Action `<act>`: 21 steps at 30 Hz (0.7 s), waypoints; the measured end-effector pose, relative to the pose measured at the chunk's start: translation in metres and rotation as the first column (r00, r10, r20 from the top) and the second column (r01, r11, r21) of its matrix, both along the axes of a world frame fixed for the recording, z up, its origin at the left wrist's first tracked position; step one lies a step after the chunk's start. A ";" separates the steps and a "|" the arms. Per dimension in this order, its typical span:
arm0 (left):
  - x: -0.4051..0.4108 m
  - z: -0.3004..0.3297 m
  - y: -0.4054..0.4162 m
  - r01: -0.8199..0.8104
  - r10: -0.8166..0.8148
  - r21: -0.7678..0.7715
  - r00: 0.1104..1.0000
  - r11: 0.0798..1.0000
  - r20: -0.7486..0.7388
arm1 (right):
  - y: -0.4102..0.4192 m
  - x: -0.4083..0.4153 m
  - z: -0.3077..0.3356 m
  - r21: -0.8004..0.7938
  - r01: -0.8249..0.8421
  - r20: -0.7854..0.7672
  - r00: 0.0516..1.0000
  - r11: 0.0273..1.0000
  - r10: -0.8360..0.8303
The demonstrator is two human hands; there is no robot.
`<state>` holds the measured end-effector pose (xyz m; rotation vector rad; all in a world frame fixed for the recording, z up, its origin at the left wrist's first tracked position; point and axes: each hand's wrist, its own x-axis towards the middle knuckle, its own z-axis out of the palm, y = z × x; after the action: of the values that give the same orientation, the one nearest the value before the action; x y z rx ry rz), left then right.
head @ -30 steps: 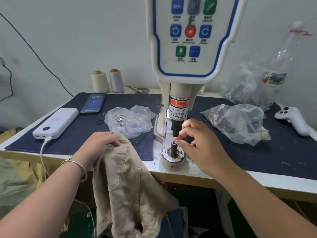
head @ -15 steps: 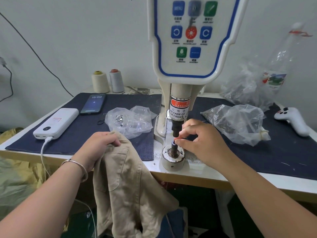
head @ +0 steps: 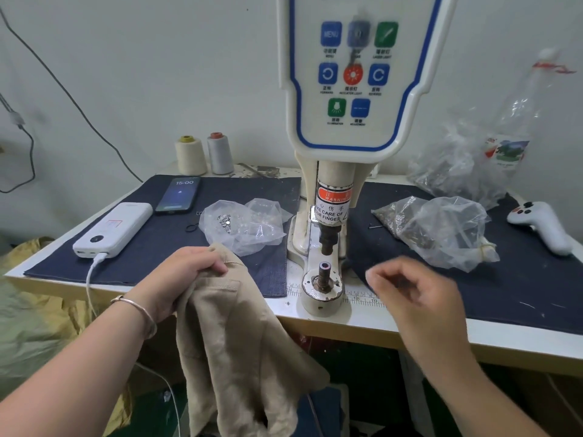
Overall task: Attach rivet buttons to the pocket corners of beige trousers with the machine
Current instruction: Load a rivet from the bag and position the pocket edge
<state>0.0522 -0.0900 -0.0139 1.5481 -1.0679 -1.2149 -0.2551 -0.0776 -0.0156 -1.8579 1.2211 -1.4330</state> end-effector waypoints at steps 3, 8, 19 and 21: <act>-0.008 0.014 0.019 0.180 -0.180 0.000 0.981 0.984 -0.068 | 0.033 0.000 -0.017 -0.062 -0.090 -0.114 0.990 0.994 0.083; -0.033 0.044 0.046 0.380 -0.375 -0.003 0.912 0.925 -0.167 | 0.063 0.013 -0.010 0.034 -0.247 -0.110 0.962 0.969 0.249; -0.075 0.068 0.075 0.650 -0.653 -0.126 0.694 0.749 -0.302 | 0.050 0.004 0.014 0.540 -0.800 0.497 0.554 0.261 0.668; -0.074 0.061 0.073 0.637 -0.634 -0.084 0.728 0.766 -0.261 | 0.048 -0.008 0.009 0.568 -0.785 0.542 0.582 0.245 0.607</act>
<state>-0.0221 -0.0167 0.0473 0.9759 -1.4601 -1.8414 -0.2630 -0.0298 -0.0062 -1.2453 0.5296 -0.3997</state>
